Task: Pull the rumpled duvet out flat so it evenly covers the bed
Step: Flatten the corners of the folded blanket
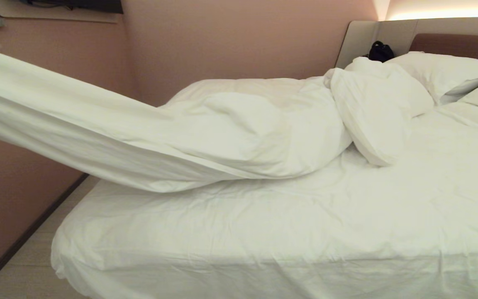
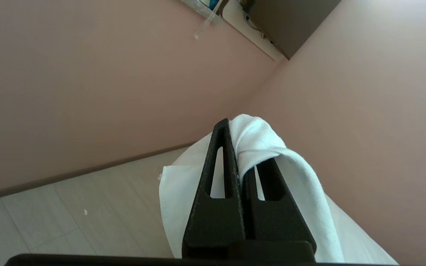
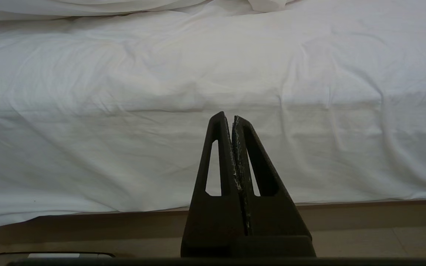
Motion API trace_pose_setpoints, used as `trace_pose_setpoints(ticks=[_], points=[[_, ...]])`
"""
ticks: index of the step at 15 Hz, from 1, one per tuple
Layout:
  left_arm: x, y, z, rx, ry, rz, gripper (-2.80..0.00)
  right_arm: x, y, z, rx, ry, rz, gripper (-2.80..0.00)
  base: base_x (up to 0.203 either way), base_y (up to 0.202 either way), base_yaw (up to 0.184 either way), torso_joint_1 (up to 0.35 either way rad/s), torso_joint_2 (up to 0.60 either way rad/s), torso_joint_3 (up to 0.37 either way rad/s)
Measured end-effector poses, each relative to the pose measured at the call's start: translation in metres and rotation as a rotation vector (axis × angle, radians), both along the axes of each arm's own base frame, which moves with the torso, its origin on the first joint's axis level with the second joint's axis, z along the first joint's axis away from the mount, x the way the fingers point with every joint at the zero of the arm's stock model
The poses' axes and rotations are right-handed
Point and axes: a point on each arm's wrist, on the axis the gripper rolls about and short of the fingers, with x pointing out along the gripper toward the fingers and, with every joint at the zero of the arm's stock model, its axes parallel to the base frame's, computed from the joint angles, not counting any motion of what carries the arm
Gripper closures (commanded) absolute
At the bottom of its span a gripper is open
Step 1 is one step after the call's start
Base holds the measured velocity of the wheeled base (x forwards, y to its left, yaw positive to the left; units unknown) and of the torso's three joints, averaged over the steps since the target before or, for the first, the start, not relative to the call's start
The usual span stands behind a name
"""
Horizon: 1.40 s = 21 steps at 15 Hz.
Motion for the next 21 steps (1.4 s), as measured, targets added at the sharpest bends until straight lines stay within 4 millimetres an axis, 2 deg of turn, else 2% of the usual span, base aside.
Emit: trace_pose_setpoints(ticks=[12,20,21], points=[[-0.023,-0.005,0.007,0.029,-0.028,0.083,0.0,0.0,0.0,0.0,0.0,-0.001,0.0,0.0,0.0,0.0,0.0,0.0,0.0,0.0],[-0.023,-0.003,0.004,0.027,-0.013,0.09,0.0,0.0,0.0,0.0,0.0,0.0,-0.001,0.0,0.0,0.0,0.0,0.0,0.0,0.0],[-0.022,-0.003,0.003,0.026,-0.01,0.089,-2.8,0.0,0.0,0.0,0.0,0.0,-0.001,0.0,0.0,0.0,0.0,0.0,0.0,0.0]])
